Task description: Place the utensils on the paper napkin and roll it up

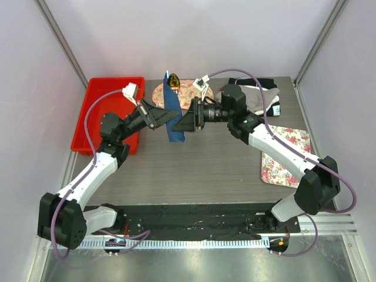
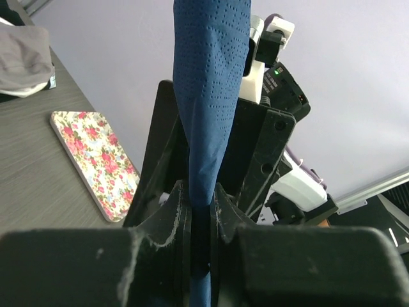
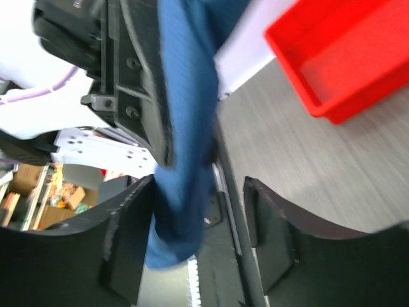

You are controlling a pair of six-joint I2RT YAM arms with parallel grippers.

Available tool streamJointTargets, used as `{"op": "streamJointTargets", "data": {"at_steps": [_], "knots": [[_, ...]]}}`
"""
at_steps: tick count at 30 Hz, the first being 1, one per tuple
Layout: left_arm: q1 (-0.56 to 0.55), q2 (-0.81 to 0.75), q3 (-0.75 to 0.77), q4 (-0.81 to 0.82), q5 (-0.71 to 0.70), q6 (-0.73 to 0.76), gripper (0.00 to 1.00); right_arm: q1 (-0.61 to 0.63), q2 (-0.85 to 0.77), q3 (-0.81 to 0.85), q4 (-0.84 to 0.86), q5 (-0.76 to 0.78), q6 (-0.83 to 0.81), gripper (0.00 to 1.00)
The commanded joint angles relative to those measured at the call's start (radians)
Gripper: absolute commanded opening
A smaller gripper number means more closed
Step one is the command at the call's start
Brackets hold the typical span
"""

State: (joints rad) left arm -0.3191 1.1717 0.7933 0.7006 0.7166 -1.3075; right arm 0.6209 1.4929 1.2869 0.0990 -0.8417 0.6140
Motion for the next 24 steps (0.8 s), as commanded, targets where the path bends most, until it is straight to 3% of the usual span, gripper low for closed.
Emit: {"op": "streamJointTargets", "data": {"at_steps": [1, 13, 24], "knots": [[0.009, -0.004, 0.023, 0.063, 0.017, 0.002, 0.0, -0.053, -0.082, 0.048, -0.125, -0.002, -0.117, 0.66], [0.009, 0.009, 0.021, 0.085, 0.033, 0.008, 0.0, -0.098, -0.08, 0.091, -0.151, -0.027, -0.1, 0.57], [0.0, -0.004, -0.014, 0.096, 0.046, 0.011, 0.0, -0.108, -0.002, 0.199, -0.036, -0.016, 0.015, 0.54]]}}
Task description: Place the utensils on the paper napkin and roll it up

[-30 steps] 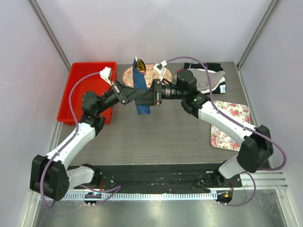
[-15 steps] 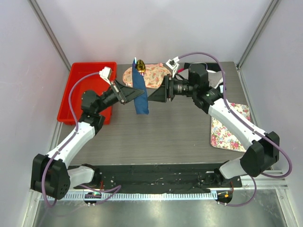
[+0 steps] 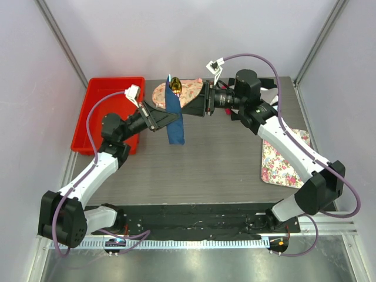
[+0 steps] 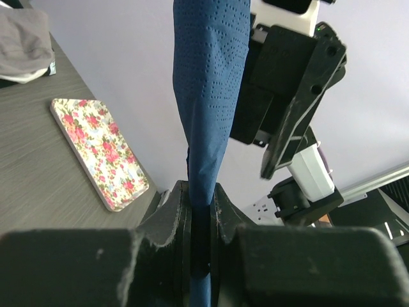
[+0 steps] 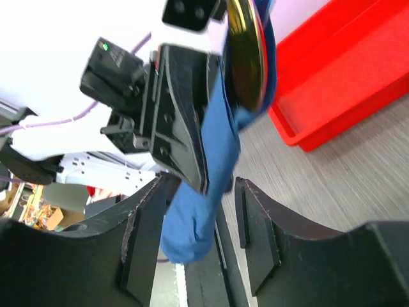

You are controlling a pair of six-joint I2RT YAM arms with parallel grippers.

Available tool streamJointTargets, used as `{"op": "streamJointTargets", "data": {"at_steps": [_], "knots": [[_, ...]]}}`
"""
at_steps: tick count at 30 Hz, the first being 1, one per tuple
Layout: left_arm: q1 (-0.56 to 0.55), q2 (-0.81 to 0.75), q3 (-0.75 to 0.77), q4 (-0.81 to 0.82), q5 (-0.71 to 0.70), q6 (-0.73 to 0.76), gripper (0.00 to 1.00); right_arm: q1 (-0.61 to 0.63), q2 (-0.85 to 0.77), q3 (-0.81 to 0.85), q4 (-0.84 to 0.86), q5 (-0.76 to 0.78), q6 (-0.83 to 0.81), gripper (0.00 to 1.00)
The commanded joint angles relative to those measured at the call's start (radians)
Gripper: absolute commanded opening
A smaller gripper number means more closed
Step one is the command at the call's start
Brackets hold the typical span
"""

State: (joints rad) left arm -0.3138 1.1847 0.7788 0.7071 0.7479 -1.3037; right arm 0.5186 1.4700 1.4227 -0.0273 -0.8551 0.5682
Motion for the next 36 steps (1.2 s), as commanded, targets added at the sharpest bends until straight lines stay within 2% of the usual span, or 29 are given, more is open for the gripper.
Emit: {"op": "streamJointTargets", "data": {"at_steps": [1, 8, 11, 14, 15, 16, 17, 18, 19, 20, 22, 29, 36], "knots": [[-0.008, -0.02, -0.001, 0.094, 0.015, 0.007, 0.0, -0.006, 0.029, 0.07, 0.093, -0.001, 0.068, 0.54], [-0.018, -0.023, -0.006, 0.106, 0.019, 0.009, 0.0, -0.005, 0.09, 0.119, 0.096, -0.001, 0.104, 0.52], [-0.018, -0.027, -0.009, 0.109, 0.016, 0.007, 0.0, -0.005, 0.099, 0.119, 0.092, 0.001, 0.11, 0.44], [-0.018, -0.028, -0.01, 0.109, 0.011, 0.007, 0.0, -0.003, 0.098, 0.114, 0.101, -0.004, 0.113, 0.08], [-0.018, -0.027, -0.01, 0.109, 0.011, 0.007, 0.0, -0.005, 0.095, 0.108, 0.107, -0.007, 0.113, 0.02], [-0.018, -0.027, -0.009, 0.106, 0.004, 0.007, 0.0, -0.003, 0.093, 0.107, 0.109, -0.006, 0.113, 0.01], [-0.016, -0.023, -0.006, 0.101, 0.002, 0.007, 0.0, -0.005, 0.09, 0.105, 0.107, -0.004, 0.12, 0.06], [-0.016, -0.023, -0.004, 0.1, -0.004, 0.007, 0.0, -0.005, 0.09, 0.108, 0.104, -0.009, 0.124, 0.17], [-0.016, -0.02, -0.003, 0.098, -0.005, 0.009, 0.0, -0.005, 0.089, 0.11, 0.102, -0.013, 0.124, 0.47], [-0.013, -0.019, 0.002, 0.1, -0.005, 0.011, 0.0, -0.006, 0.079, 0.107, 0.093, -0.013, 0.118, 0.56], [0.005, -0.014, 0.01, 0.098, -0.01, 0.012, 0.0, -0.006, 0.066, 0.099, 0.058, -0.013, 0.098, 0.65], [0.039, -0.002, 0.039, 0.091, -0.01, 0.001, 0.0, 0.001, -0.039, -0.066, 0.035, -0.03, 0.075, 0.63], [0.039, 0.006, 0.042, 0.089, -0.018, 0.001, 0.0, 0.049, -0.033, -0.1, 0.033, -0.024, 0.059, 0.66]]}}
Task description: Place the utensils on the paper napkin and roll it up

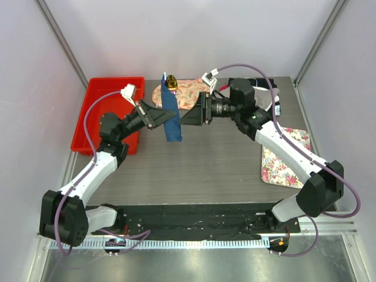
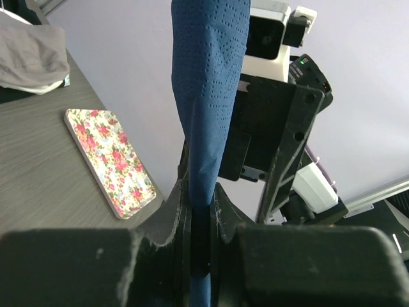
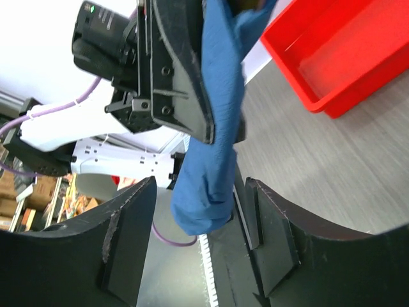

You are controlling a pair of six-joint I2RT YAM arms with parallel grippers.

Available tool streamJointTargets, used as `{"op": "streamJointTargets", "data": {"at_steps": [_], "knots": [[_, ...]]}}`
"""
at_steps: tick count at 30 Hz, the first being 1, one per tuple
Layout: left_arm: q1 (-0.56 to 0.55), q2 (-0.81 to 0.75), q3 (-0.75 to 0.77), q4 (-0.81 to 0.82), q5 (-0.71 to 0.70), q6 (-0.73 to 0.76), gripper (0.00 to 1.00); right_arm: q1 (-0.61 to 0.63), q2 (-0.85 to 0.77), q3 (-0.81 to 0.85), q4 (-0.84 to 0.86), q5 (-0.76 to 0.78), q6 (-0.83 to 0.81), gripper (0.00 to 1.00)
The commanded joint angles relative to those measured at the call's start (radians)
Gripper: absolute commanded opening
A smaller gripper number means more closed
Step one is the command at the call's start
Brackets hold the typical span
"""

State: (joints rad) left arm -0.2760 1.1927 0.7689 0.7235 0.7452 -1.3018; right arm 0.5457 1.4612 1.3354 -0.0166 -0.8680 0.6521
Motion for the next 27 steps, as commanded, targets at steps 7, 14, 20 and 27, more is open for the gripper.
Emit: {"op": "streamJointTargets", "data": {"at_steps": [7, 14, 20, 27], "knots": [[0.003, 0.005, 0.066, 0.073, -0.017, -0.002, 0.0, 0.048, 0.008, -0.018, 0.033, -0.008, -0.019, 0.49], [0.003, 0.016, 0.081, 0.079, -0.02, -0.004, 0.0, 0.051, 0.016, -0.015, 0.041, -0.006, -0.022, 0.04], [0.003, 0.016, 0.082, 0.083, -0.021, -0.005, 0.0, 0.062, 0.025, -0.022, 0.012, 0.003, -0.009, 0.76], [0.003, 0.024, 0.093, 0.079, -0.021, -0.004, 0.0, 0.094, 0.036, -0.056, 0.115, -0.014, 0.046, 0.57]]}}
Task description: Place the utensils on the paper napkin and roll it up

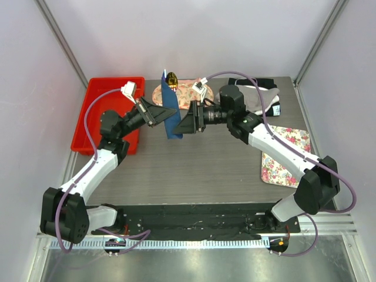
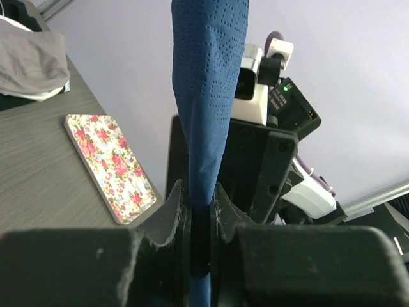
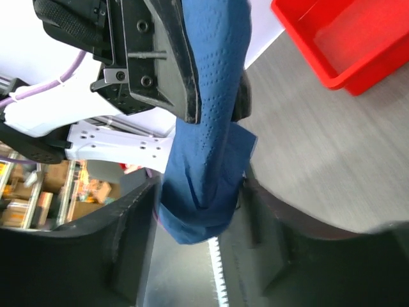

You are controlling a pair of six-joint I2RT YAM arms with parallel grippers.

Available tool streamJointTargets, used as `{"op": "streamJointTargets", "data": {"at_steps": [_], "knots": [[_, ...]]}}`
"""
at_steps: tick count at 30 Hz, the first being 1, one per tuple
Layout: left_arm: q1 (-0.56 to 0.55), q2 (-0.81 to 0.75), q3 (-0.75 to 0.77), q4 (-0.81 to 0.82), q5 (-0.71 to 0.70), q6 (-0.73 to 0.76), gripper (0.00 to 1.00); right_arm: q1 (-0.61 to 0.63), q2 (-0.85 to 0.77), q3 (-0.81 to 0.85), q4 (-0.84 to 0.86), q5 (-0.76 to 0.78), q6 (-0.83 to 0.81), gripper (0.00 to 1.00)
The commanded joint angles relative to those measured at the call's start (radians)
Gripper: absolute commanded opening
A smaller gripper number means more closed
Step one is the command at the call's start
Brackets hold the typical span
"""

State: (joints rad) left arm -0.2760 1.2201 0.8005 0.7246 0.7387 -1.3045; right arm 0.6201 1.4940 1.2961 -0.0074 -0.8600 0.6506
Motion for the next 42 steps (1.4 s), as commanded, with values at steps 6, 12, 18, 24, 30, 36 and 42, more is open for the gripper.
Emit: {"op": "streamJointTargets", "data": {"at_steps": [6, 12, 18, 24, 30, 36, 42], "knots": [[0.008, -0.002, 0.059, 0.076, -0.016, 0.002, 0.0, 0.026, 0.0, -0.031, 0.15, -0.034, 0.057, 0.01], [0.008, -0.004, 0.052, 0.078, -0.009, 0.004, 0.0, 0.023, -0.001, -0.005, 0.103, -0.028, 0.028, 0.67], [0.008, -0.022, 0.019, 0.075, 0.017, 0.011, 0.0, -0.065, 0.003, 0.077, 0.038, -0.043, 0.01, 0.77], [0.008, -0.028, -0.004, 0.087, 0.033, 0.011, 0.0, -0.111, 0.021, 0.161, 0.034, -0.04, 0.015, 0.7], [0.0, -0.031, -0.004, 0.095, 0.039, 0.008, 0.0, -0.106, 0.07, 0.187, 0.06, -0.013, 0.055, 0.65], [-0.023, -0.036, -0.012, 0.107, 0.044, 0.014, 0.0, -0.097, 0.107, 0.224, 0.038, 0.016, 0.061, 0.59], [-0.028, -0.041, -0.032, 0.107, 0.041, 0.016, 0.0, -0.094, 0.123, 0.233, 0.06, 0.015, 0.09, 0.49]]}}
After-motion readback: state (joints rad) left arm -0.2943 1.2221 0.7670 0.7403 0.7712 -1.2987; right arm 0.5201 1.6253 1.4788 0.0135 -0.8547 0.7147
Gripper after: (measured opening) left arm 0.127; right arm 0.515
